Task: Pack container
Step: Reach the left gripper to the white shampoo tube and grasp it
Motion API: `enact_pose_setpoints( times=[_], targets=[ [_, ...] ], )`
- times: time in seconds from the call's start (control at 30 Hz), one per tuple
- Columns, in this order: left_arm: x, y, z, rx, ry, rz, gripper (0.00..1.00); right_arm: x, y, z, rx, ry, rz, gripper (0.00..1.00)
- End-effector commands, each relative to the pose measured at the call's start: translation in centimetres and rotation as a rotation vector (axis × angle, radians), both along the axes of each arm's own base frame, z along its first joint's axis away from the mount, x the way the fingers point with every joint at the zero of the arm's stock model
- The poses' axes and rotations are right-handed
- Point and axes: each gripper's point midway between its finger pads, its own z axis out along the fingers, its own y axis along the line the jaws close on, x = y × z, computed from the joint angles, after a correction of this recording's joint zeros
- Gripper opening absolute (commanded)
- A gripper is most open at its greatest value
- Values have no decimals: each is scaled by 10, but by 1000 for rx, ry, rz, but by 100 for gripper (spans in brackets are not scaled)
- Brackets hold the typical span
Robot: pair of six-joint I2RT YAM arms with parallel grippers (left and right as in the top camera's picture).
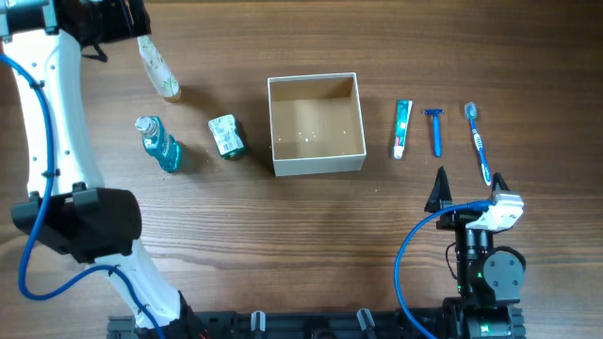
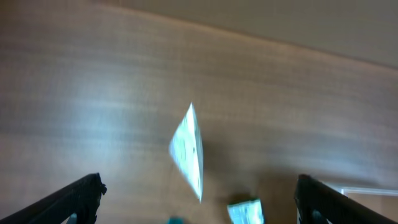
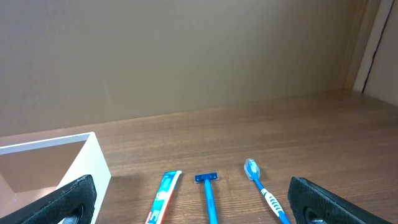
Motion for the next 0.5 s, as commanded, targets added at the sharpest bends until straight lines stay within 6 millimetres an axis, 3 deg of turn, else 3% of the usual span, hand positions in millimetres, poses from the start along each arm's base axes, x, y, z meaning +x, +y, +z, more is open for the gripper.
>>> enact_pose_setpoints(
  times=[0.0,0.1,0.27,0.47],
  targets=[
    [21,-7,5,-19,-64,-23,100,0,0,1,-3,-4,3,100],
    [30,-7,-9,-6,-50,-27,100,0,0,1,-3,-4,3,100],
    [37,-4,-51,-13,40,-12,100,0,0,1,-3,-5,3,100],
    [44,-17,-80,-20,95,-36,100,0,0,1,-3,-4,3,100]
  ],
)
